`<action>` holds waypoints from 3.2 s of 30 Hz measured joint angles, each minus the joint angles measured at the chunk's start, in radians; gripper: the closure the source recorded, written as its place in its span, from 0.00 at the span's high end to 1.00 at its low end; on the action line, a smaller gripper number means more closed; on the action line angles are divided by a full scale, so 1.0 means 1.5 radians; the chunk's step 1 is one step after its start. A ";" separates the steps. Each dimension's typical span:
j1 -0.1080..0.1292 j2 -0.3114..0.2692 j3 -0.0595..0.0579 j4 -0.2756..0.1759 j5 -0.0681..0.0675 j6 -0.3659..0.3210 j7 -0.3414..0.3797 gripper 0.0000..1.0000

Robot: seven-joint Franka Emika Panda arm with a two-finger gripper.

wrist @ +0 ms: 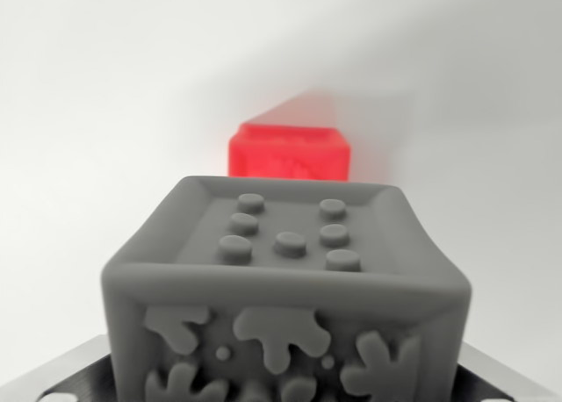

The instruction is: Destack cube

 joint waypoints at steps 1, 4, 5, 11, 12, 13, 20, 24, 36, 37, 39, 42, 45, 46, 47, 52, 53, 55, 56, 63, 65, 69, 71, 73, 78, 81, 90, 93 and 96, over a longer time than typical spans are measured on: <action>0.000 -0.006 0.000 0.000 -0.003 -0.006 0.002 0.00; -0.001 -0.025 0.000 0.002 -0.009 -0.025 0.006 0.00; -0.001 -0.029 0.000 0.002 -0.010 -0.027 0.006 0.00; 0.006 -0.017 0.006 0.007 -0.010 -0.027 0.001 0.00; 0.007 -0.016 0.007 0.007 -0.009 -0.027 0.001 0.00; 0.009 -0.014 0.008 0.008 -0.009 -0.027 0.000 0.00; 0.019 -0.007 0.016 0.014 -0.007 -0.025 -0.012 0.00; 0.026 0.002 0.021 0.020 -0.005 -0.023 -0.019 0.00; 0.043 0.023 0.037 0.035 0.003 -0.017 -0.042 0.00; 0.045 0.025 0.038 0.037 0.004 -0.017 -0.044 0.00; 0.047 0.029 0.041 0.039 0.004 -0.016 -0.048 0.00; 0.051 0.034 0.044 0.043 0.005 -0.015 -0.053 0.00; 0.054 0.039 0.049 0.047 0.007 -0.014 -0.059 0.00; 0.055 0.041 0.051 0.049 0.007 -0.013 -0.061 0.00; 0.056 0.043 0.052 0.050 0.008 -0.013 -0.063 0.00; 0.062 0.053 0.060 0.059 0.009 -0.012 -0.073 0.00; 0.063 0.056 0.062 0.061 0.010 -0.011 -0.075 0.00; 0.064 0.058 0.064 0.063 0.010 -0.011 -0.078 0.00; 0.065 0.060 0.066 0.065 0.010 -0.011 -0.080 0.00; 0.070 0.074 0.078 0.077 0.012 -0.009 -0.092 0.00; 0.072 0.078 0.081 0.081 0.012 -0.009 -0.096 0.00; 0.074 0.086 0.088 0.089 0.012 -0.009 -0.103 0.00; 0.076 0.091 0.092 0.093 0.012 -0.008 -0.107 0.00; 0.077 0.095 0.095 0.096 0.012 -0.008 -0.110 0.00; 0.081 0.107 0.105 0.109 0.012 -0.008 -0.121 0.00; 0.082 0.113 0.110 0.115 0.012 -0.008 -0.126 0.00; 0.088 0.132 0.123 0.134 0.012 -0.008 -0.142 0.00; 0.090 0.139 0.128 0.141 0.012 -0.008 -0.148 0.00; 0.093 0.145 0.131 0.147 0.012 -0.008 -0.153 0.00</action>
